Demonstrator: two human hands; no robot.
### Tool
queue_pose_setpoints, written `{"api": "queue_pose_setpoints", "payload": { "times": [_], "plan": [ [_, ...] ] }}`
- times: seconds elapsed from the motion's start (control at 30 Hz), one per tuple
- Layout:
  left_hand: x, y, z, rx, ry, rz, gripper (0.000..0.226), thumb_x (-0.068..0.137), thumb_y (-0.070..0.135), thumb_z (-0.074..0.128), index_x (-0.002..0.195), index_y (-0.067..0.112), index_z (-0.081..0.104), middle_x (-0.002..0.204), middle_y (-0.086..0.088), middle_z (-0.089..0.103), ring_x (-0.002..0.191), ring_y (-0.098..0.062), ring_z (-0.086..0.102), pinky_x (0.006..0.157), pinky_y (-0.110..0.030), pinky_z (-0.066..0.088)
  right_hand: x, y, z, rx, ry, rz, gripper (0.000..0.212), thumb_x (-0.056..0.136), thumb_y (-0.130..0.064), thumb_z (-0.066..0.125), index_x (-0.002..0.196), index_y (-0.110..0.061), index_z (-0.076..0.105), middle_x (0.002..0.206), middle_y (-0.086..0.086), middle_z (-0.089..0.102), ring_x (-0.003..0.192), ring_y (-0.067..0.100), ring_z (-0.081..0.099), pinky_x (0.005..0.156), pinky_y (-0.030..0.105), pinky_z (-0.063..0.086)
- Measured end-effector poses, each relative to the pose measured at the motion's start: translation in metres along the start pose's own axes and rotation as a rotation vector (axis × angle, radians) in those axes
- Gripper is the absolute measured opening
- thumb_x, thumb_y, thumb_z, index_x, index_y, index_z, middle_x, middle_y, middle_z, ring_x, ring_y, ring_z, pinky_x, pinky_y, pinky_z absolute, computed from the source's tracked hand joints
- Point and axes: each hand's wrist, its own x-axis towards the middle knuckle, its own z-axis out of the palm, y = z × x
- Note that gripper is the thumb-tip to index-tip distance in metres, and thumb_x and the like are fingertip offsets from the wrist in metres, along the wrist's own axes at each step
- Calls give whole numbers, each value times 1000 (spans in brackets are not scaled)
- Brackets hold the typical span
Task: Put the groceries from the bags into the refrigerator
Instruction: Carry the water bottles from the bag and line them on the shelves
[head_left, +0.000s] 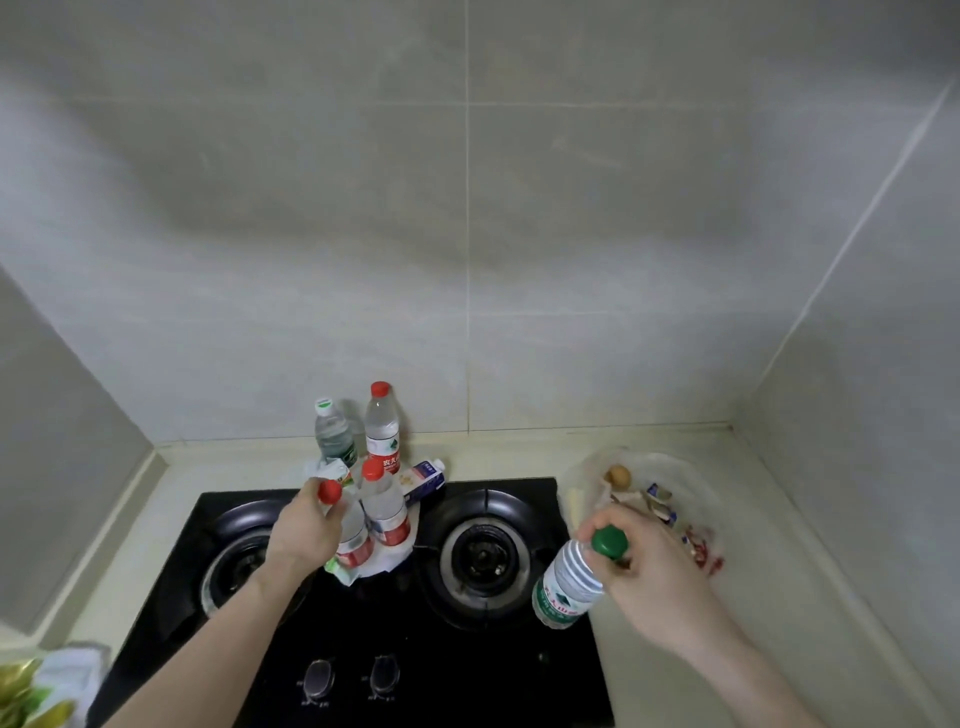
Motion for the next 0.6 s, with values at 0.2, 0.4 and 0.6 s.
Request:
{"api": "queue_pose_setpoints", "payload": {
  "times": [0.2,0.4,0.6],
  "plan": [
    [-2,-13,-13,28,17,29,25,97,40,58,114,22,54,96,-8,73,85,-34,68,75,-43,57,-21,-19,14,-7,67,32,30,86,-16,74,83,-44,62,94,-20,64,89,-3,59,74,21,41],
    [-30,-12,-45,-54,137,153,22,97,34,62,113,19,57,74,3,68,66,-20,60,57,-33,44,-39,-28,21,59,132,72,28,84,-19,77,82,-44,64,91,-17,63,87,6,61,79,33,49],
    [-65,1,-86,-50,152,311,14,96,38,62,106,31,55,76,7,68,71,-18,65,64,-38,50,-56,-31,28,132,153,102,28,85,-15,75,88,-42,65,99,-21,61,86,5,62,77,31,50]
  ]
}}
